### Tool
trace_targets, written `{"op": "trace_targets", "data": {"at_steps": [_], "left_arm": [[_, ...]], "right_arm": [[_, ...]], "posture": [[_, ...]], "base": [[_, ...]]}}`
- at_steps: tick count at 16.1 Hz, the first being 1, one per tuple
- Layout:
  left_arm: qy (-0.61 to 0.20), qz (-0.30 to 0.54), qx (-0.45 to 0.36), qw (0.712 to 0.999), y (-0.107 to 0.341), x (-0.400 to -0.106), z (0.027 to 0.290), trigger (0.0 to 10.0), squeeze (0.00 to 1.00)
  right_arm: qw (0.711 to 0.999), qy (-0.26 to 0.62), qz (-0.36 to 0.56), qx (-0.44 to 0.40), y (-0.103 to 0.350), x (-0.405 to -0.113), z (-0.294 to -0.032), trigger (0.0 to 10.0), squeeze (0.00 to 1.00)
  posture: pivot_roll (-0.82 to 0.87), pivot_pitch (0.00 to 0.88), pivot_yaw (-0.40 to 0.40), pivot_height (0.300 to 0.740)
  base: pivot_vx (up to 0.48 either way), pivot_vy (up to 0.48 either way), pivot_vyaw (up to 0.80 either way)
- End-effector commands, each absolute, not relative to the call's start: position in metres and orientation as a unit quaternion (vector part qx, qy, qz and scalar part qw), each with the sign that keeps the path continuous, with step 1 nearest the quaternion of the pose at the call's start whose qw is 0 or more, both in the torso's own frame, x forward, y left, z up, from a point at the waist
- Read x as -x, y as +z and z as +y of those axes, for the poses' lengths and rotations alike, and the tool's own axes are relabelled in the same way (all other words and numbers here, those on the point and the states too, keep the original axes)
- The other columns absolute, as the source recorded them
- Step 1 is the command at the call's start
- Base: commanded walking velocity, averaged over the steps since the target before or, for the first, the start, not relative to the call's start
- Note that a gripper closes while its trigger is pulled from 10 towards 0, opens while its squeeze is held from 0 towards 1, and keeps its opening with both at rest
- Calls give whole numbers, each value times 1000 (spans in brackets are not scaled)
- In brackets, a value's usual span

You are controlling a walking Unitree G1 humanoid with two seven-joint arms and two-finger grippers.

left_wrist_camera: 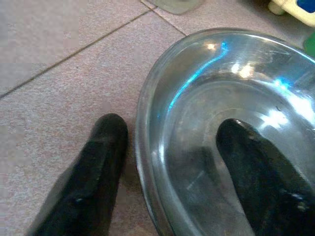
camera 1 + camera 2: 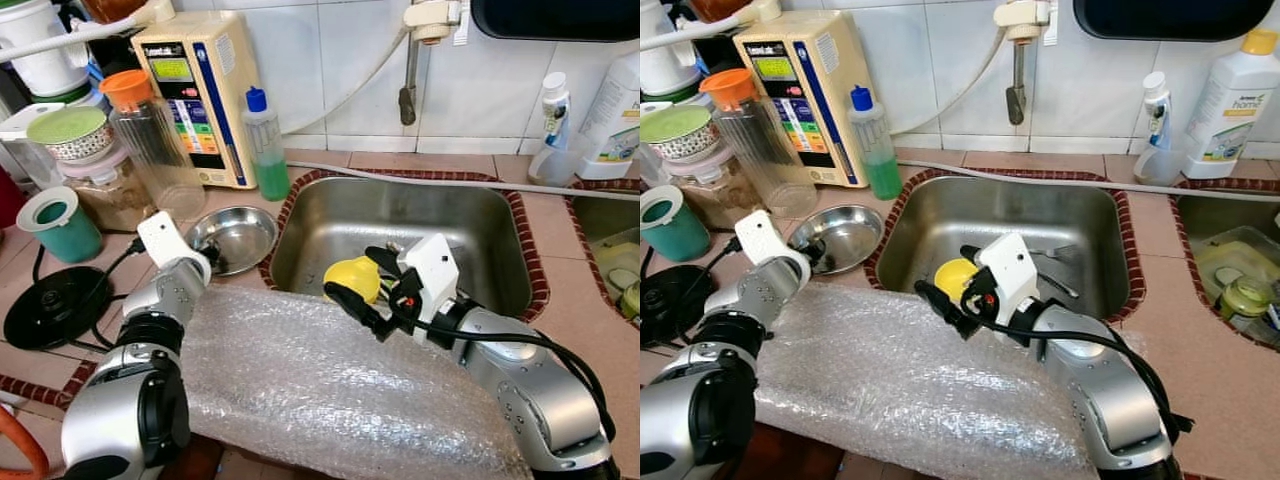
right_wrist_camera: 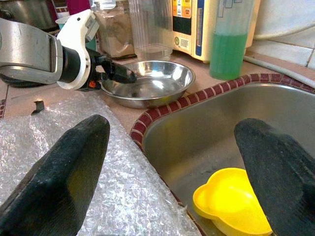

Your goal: Kitchen organization

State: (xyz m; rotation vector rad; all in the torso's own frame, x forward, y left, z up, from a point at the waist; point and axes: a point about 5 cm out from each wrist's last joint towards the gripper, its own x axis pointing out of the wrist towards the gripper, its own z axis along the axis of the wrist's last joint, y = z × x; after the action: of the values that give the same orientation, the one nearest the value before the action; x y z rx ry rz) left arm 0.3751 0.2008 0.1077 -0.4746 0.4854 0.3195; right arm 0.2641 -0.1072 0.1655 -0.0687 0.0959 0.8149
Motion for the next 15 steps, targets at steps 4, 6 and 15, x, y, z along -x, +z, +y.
{"op": "trace_targets", "data": {"at_steps": [4,6,15], "left_arm": [[163,213,236,934,113,-377,209,0,0],[155,210,242,934,112,-377,206,0,0],[166,190,219,943,111,-375,212,0,0]], "right_arm": [[911,408,42,34,168,-262,-102,10000,0],[911,408,43,35,168,-262,-103,10000,0],[914,401,45,42,168,-265,-105,10000,0]], "posture": [[-120,0,154,740],[-121,0,154,740],[-128,0,151,740]], "base": [[0,0,0],[0,0,0],[0,0,0]]}}
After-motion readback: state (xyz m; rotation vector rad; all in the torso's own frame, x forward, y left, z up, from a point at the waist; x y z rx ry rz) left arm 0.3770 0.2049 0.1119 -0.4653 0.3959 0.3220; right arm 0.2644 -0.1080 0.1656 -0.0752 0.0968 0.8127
